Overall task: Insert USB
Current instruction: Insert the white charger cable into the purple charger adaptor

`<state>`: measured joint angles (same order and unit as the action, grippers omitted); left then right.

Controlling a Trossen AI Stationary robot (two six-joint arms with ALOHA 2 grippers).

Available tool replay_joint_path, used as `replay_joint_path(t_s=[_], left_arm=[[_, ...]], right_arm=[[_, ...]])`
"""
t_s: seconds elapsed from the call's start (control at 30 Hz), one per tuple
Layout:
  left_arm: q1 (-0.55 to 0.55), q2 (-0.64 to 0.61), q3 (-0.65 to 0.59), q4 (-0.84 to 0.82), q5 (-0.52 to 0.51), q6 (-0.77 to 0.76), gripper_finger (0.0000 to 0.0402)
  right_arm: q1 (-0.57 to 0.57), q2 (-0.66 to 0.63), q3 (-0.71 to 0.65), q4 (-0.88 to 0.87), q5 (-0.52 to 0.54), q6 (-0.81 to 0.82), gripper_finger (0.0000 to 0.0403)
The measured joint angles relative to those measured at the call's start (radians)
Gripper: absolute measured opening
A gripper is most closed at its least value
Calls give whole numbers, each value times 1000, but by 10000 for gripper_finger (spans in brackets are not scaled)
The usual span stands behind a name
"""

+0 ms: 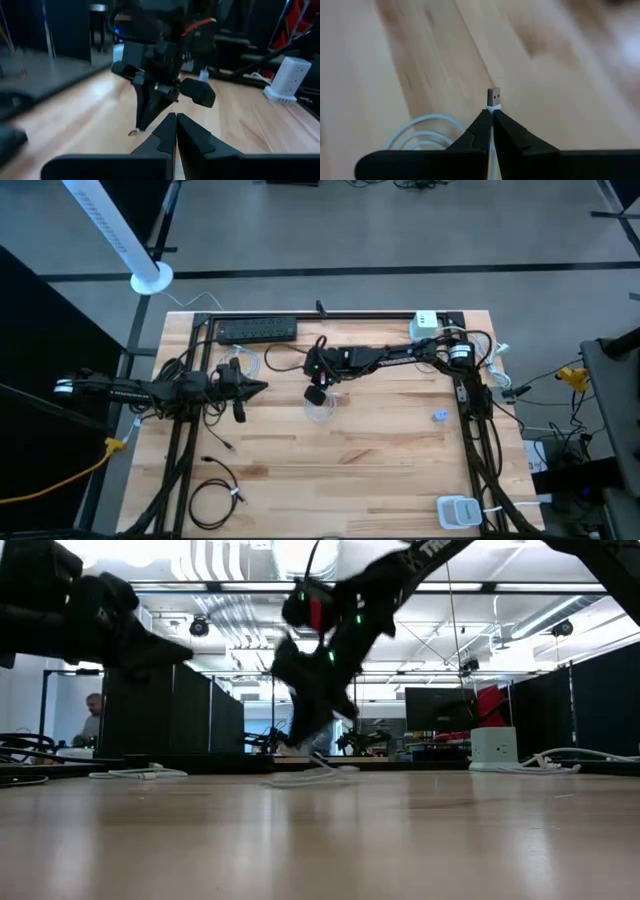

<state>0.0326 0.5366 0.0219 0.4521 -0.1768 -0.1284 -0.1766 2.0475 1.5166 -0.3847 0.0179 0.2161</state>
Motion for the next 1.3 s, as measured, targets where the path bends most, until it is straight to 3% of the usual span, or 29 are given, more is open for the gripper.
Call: replay_joint_path(t_s=[0.23,0.4,0.5,0.87,1.0,1.13,1.3], left_arm=[[0,2,0,13,-5,56,0],[0,15,0,11,-92,227,9],[0,22,0,12,-134,255,26],[0,26,0,11,-136,168,83],[0,26,0,12,-133,168,95],[0,27,0,11,-128,167,104],[0,30,0,9,-128,167,112]], right_arm=[[18,-29,40,-3,-36,-50,0],[39,-31,54,1,-48,-124,0],[44,11,51,-1,-37,-189,2],[32,153,52,106,30,-209,122],[33,178,53,117,13,-209,142],[32,198,55,124,-13,-174,119],[31,193,56,112,-11,-72,17]])
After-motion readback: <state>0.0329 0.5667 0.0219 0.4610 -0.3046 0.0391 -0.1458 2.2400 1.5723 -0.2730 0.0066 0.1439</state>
